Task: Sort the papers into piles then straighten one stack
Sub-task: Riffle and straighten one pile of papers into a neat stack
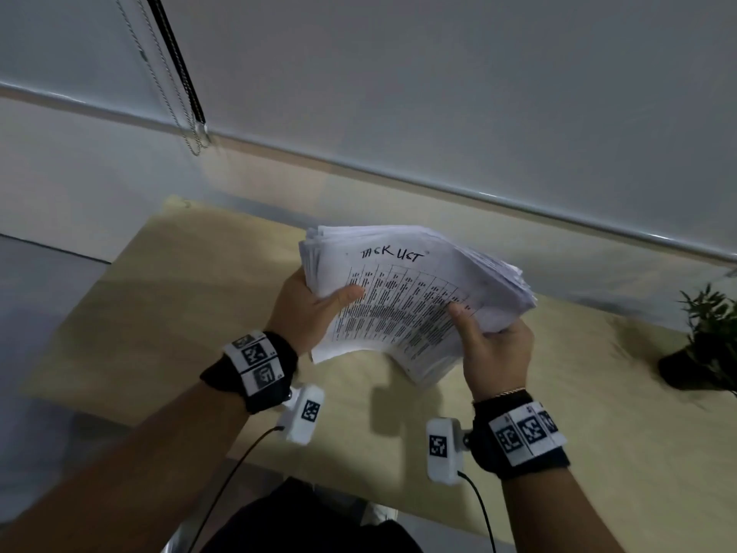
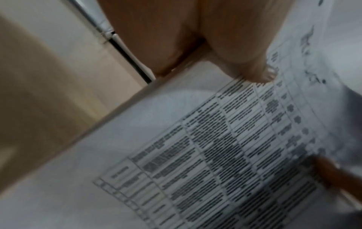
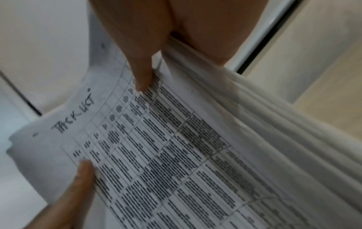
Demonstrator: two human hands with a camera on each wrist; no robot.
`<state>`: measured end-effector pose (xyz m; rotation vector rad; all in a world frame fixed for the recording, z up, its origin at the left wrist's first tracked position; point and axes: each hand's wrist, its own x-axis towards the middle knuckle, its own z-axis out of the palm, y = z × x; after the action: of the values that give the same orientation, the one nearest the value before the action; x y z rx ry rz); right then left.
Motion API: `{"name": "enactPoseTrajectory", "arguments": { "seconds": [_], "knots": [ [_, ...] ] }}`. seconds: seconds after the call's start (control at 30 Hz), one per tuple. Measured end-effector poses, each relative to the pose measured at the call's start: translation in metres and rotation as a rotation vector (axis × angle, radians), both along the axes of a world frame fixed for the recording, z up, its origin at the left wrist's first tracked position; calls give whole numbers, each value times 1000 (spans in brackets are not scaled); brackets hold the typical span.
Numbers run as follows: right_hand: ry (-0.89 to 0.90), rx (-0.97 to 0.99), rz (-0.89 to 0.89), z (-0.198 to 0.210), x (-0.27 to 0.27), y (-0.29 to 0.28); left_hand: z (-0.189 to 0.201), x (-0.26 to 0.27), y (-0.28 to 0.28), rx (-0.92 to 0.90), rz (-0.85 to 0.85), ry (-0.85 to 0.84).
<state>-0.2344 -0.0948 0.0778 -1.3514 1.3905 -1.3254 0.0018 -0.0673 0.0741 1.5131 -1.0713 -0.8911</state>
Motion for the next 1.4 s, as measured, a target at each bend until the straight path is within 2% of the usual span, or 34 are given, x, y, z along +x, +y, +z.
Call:
{"name": "enactPoseTrajectory", "arguments": {
  "seconds": [0.2,0.3,0.4,0.53,0.6,0.73,0.83,1.03,1.13,1.3,1.4],
  "knots": [
    [-115,-100,20,25,4,2,9,4,-2,-42,75,-39],
    [-137,-212,-23,44,7,1,30,-1,2,-317,116,61],
    [-84,-316,-81,56,16,2,50,-18,4,-469,187,-31],
    [-175,-274,-135,57,21,0,63,-28,-8,-418,357,-19],
    [-185,-275,-141,58,23,0,70,-27,-12,-439,366,-13],
    [-95,-306,-130,63,28,1,77,-26,-21,-429,409,-75],
    [-137,-286,-176,63,27,-2,75,-22,-27,-424,435,-36],
    [-53,-312,-68,62,27,4,78,-21,-31,-420,395,-35],
    [-118,-315,-74,61,24,4,77,-16,-31,-391,352,6],
    [-27,-393,-23,60,23,2,70,3,-26,-296,66,-75],
    [86,-471,28,56,13,-1,64,17,-26,-307,7,-186]
  ]
}}
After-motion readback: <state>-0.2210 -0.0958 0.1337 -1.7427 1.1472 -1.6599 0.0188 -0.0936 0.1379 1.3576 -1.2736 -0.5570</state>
